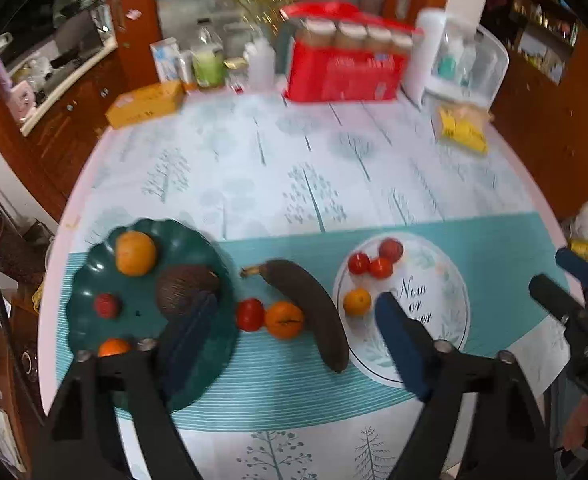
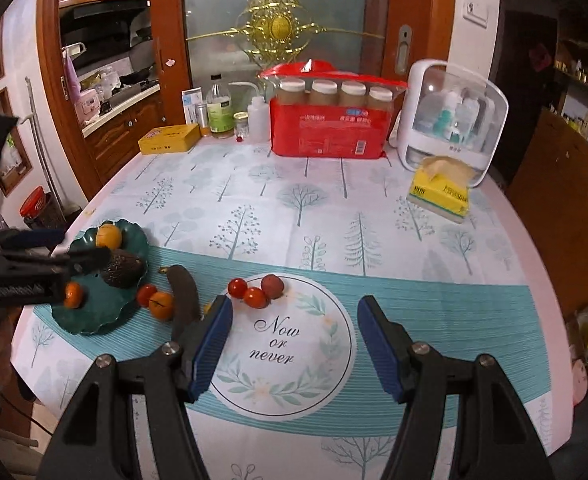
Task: Organize fruits
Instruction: 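Grasp the small orange with the left tool while the right tool grasps the brown lychee, then carry the small orange and lychee with both tools over the green plate and lower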
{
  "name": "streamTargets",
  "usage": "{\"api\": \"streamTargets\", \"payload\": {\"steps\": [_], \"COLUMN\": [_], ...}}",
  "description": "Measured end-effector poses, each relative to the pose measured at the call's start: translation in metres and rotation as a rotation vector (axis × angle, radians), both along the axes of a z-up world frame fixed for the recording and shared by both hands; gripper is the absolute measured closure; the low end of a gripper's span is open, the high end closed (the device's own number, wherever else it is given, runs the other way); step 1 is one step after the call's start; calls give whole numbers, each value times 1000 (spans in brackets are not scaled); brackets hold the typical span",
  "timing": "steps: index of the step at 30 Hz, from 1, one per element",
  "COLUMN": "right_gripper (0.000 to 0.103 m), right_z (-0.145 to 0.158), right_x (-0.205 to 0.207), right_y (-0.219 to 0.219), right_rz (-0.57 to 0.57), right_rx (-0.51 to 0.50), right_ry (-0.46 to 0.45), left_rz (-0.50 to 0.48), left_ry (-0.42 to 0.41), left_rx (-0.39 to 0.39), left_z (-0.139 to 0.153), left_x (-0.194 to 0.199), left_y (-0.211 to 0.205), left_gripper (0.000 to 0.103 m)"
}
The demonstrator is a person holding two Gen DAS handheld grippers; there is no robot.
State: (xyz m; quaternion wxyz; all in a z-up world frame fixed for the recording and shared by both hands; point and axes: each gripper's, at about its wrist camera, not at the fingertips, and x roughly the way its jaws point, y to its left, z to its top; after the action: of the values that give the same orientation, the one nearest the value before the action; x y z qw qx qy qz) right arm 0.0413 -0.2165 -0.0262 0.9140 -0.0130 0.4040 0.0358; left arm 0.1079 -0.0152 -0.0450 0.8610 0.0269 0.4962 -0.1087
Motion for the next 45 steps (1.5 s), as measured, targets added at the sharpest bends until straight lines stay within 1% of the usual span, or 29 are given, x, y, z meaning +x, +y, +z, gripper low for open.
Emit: {"api": "streamTargets", "payload": {"steps": [2, 4, 8, 10, 12, 16, 18, 20, 22, 24, 27, 35, 37, 38, 39, 42, 45], "right_gripper": [38, 39, 53, 58, 60, 60, 60, 60, 60, 60, 61, 61, 64, 73, 72, 73, 73], "right_z": [-9, -23, -58, -78, -96, -120, -131, -143, -154, -157, -160, -169, -170, -170, -170, -171, -168], "right_x": [9, 22, 53, 71, 89, 116, 125, 132, 137, 141, 144, 147, 146, 145, 145, 140, 136], "right_y": [-4, -7, -8, -8, -8, -7, -4, -1, -2, -5, -5, -9, -14, -15, -18, -26, -32], "right_rz": [2, 7, 37, 54, 65, 95, 107, 111, 111, 112, 118, 113, 99, 93, 90, 70, 60], "right_rx": [21, 39, 94, 106, 122, 196, 216, 227, 263, 310, 349, 464, 491, 490, 489, 495, 480], "right_ry": [19, 53, 146, 187, 222, 260, 269, 293, 316, 309, 296, 270, 272, 269, 273, 273, 265], "left_rz": [-38, -80, -150, -172, -186, -188, -191, -196, -199, -204, -213, -232, -227, -225, -227, -245, -284], "left_ry": [38, 64, 101, 129, 153, 214, 235, 239, 236, 235, 240, 289, 306, 309, 309, 305, 298], "left_rx": [17, 35, 59, 58, 54, 38, 24, 24, 20, 13, 8, -9, -21, -26, -28, -4, 50], "left_z": [-17, -33, -63, -76, -87, -107, -114, -119, -122, -123, -124, -127, -128, -128, -128, -129, -130], "left_x": [5, 10, 21, 27, 35, 50, 56, 60, 63, 64, 66, 70, 70, 70, 70, 69, 66], "left_y": [-13, -26, -53, -64, -73, -81, -82, -85, -86, -85, -87, -83, -79, -78, -78, -81, -87], "left_gripper": [25, 29, 37, 49, 55, 69, 74, 74, 74, 74, 74, 74, 74, 74, 73, 73, 73]}}
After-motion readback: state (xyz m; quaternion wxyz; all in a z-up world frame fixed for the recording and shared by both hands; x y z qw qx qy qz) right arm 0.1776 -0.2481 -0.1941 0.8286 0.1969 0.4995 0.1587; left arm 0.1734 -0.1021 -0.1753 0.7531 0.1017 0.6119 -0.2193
